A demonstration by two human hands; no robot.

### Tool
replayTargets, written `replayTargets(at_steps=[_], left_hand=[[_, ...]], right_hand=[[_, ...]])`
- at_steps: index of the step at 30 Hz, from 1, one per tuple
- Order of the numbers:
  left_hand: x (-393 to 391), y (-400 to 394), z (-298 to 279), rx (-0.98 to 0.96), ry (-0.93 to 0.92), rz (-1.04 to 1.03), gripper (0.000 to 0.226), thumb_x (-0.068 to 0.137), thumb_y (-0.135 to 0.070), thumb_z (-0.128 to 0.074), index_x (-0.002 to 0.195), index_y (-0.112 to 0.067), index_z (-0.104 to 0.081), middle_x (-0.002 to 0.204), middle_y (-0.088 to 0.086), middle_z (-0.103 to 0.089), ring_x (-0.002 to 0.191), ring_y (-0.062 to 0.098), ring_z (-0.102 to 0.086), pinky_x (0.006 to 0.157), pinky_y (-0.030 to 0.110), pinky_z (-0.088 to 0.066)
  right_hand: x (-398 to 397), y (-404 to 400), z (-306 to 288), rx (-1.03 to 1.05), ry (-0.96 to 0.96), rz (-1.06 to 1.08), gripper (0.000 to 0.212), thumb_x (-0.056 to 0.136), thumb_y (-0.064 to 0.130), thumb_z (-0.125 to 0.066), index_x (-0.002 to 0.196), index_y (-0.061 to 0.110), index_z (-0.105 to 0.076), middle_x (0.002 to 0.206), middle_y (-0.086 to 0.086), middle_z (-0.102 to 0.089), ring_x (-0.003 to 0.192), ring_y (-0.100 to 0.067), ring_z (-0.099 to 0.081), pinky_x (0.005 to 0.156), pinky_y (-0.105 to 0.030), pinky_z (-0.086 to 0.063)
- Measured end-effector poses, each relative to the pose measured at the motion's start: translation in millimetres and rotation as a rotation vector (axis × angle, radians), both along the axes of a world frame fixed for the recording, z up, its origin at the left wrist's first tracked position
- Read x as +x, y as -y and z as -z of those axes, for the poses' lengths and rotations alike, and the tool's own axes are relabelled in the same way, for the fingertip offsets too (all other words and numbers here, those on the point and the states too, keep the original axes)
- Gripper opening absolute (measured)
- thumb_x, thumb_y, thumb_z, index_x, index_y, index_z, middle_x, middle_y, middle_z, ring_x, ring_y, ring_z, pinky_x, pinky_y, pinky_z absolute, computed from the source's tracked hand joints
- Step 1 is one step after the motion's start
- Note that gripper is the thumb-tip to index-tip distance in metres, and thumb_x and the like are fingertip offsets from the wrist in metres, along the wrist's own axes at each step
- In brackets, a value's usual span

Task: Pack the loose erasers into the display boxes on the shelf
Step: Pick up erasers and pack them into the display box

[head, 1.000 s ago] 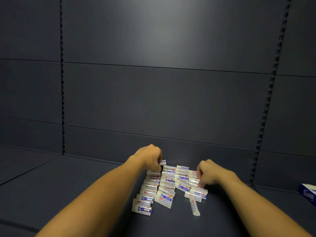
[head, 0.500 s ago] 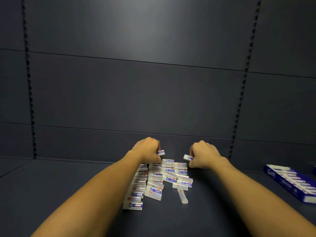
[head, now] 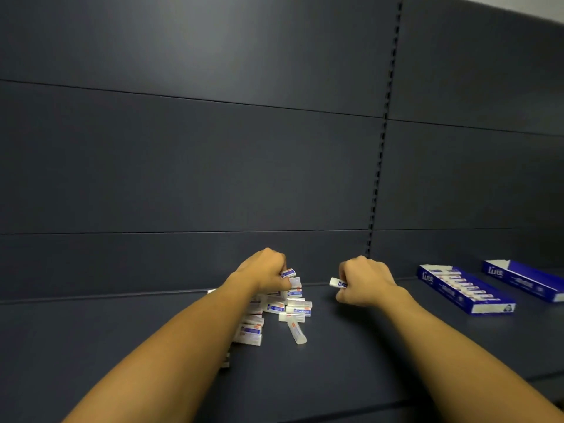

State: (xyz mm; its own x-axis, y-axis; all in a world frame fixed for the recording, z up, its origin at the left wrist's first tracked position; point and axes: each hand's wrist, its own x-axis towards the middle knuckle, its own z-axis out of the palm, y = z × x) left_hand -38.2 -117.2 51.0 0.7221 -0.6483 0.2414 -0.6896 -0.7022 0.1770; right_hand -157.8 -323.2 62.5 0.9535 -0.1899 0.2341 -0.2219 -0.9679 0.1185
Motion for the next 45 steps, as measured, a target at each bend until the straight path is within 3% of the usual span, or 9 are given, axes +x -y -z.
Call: replayTargets(at_steps=[4,8,14,26,40,45], left_hand=[[-20.2,22.8,-18.2,0.03,0.061,-0.008,0.025,0.081,-0.031,-0.072,0.098,-0.014,-0.066,0.091,0.007,-0.068,0.082,0.026,-0.067,0.073,0.043,-0.059],[-48.3,47.6,-29.1,0.071,0.115,-0.003,0.025,0.081,-0.028,-0.072,0.103,-0.016,-0.067,0.095,0.003,-0.068,0.082,0.023,-0.065,0.074,0.039,-0.059],[-94.9,90.1,-27.6,0.106,0.121,-0.009,0.027,0.086,-0.029,-0.071,0.109,-0.016,-0.064,0.107,0.004,-0.065,0.086,0.02,-0.059,0.069,0.031,-0.044],[-171.4,174.7,-19.6,0.046,0.194,-0.022,0.022,0.083,-0.026,-0.067,0.103,-0.019,-0.065,0.109,0.002,-0.062,0.099,0.025,-0.06,0.076,0.035,-0.051],[-144.3,238.2,-26.0,0.081,0.185,-0.063,0.022,0.084,-0.026,-0.07,0.102,-0.016,-0.064,0.105,0.003,-0.061,0.09,0.024,-0.06,0.076,0.039,-0.056],[-120.4,283.9,-28.7,0.057,0.188,-0.043,0.024,0.085,-0.026,-0.069,0.105,-0.015,-0.064,0.106,0.003,-0.061,0.092,0.025,-0.061,0.079,0.04,-0.057]], right_hand=[[-20.1,21.3,-2.6,0.04,0.027,-0.011,0.026,0.081,0.042,-0.065,0.097,0.022,-0.063,0.088,0.003,-0.065,0.079,-0.018,-0.064,0.072,-0.034,-0.056],[-44.0,42.8,-2.2,0.043,0.014,-0.015,0.027,0.083,0.04,-0.065,0.1,0.02,-0.063,0.093,0.0,-0.065,0.083,-0.02,-0.064,0.073,-0.035,-0.056],[-93.4,82.3,-4.3,0.026,0.017,-0.004,0.018,0.082,0.029,-0.066,0.097,0.019,-0.064,0.095,-0.002,-0.062,0.082,-0.024,-0.061,0.067,-0.031,-0.046],[-169.0,169.6,-7.2,0.114,0.1,-0.018,0.013,0.082,0.029,-0.067,0.094,0.026,-0.065,0.1,0.001,-0.066,0.088,-0.022,-0.063,0.067,-0.029,-0.044],[-148.4,251.7,-8.4,0.096,0.1,0.036,0.017,0.082,0.03,-0.067,0.098,0.024,-0.066,0.098,0.002,-0.065,0.086,-0.02,-0.064,0.066,-0.03,-0.048],[-122.9,291.7,-14.7,0.082,0.085,0.044,0.02,0.084,0.031,-0.067,0.103,0.026,-0.065,0.101,0.003,-0.067,0.088,-0.018,-0.064,0.074,-0.034,-0.057]])
